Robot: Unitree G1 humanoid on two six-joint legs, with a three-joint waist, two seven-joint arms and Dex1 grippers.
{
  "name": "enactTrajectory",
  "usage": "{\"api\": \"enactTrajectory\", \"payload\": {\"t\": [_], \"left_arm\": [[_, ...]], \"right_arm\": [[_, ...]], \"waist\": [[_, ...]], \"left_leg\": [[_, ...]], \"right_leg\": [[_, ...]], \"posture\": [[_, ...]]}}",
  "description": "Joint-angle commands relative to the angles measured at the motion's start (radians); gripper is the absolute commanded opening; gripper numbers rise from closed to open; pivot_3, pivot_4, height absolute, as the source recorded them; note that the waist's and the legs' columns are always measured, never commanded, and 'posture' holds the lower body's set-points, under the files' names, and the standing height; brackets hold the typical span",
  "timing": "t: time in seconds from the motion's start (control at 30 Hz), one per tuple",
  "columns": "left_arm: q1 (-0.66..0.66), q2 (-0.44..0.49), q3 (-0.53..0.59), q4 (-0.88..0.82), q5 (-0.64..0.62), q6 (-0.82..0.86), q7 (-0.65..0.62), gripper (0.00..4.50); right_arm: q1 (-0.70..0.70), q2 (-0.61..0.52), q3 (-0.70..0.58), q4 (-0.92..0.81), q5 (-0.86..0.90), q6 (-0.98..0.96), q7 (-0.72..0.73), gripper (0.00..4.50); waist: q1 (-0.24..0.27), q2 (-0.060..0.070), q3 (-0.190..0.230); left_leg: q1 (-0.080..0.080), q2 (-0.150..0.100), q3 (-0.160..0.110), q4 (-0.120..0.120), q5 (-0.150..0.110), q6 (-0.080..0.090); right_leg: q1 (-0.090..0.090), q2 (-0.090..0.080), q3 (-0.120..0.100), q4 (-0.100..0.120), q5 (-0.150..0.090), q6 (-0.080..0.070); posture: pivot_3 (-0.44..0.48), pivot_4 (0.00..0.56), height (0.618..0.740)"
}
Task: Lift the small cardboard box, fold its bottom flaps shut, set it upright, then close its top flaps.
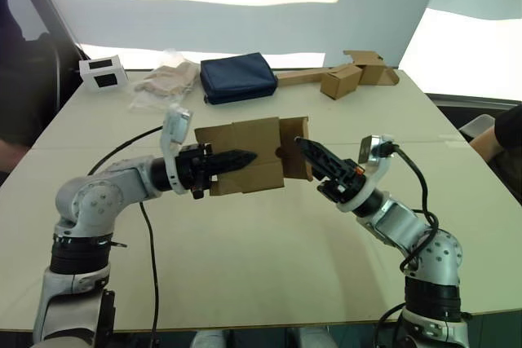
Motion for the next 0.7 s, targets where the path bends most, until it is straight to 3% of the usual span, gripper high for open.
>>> {"api": "enactTrajectory", "payload": {"t": [0.03,0.1,0.2,0.37,0.7], "left_arm": [[-0.024,-0.001,0.004,-0.002,0.000,-0.017,-0.011,0.00],[-0.024,-0.002,0.001,0.000,0.002,-0.020,-0.014,0.00],[-0.025,-0.003,0.000,0.001,0.004,-0.023,-0.016,0.00],[-0.021,-0.004,0.000,-0.001,0.003,-0.025,-0.016,0.00],[-0.019,-0.004,0.005,0.001,-0.001,-0.024,-0.014,0.00]], "right_arm": [[0.005,-0.013,0.010,-0.052,0.040,-0.011,-0.015,4.47],[0.009,-0.015,0.011,-0.048,0.035,-0.022,-0.022,4.47],[0.013,-0.018,0.011,-0.043,0.037,-0.031,-0.026,3.81],[0.018,-0.023,0.019,-0.050,0.031,-0.041,-0.033,2.04],[0.020,-0.036,0.040,-0.048,-0.027,-0.069,-0.026,2.04]], "waist": [[-0.001,0.000,0.000],[-0.001,0.000,0.000],[-0.001,0.000,0.000],[-0.001,0.000,0.000],[0.000,0.000,0.000]], "left_leg": [[0.000,0.000,0.000,0.000,0.000,0.000],[0.000,0.000,0.000,0.000,0.000,0.000],[0.000,0.000,0.000,0.000,0.000,0.000],[0.000,0.000,0.000,0.000,0.000,0.000],[0.000,0.000,0.000,0.000,0.000,0.000]], "right_leg": [[0.000,0.000,0.000,0.000,0.000,0.000],[0.000,0.000,0.000,0.000,0.000,0.000],[0.000,0.000,0.000,0.000,0.000,0.000],[0.000,0.000,0.000,0.000,0.000,0.000],[0.000,0.000,0.000,0.000,0.000,0.000]], "posture": [[0.000,0.150,0.740],[0.000,0.150,0.740],[0.000,0.150,0.740],[0.000,0.150,0.740],[0.000,0.150,0.740]]}}
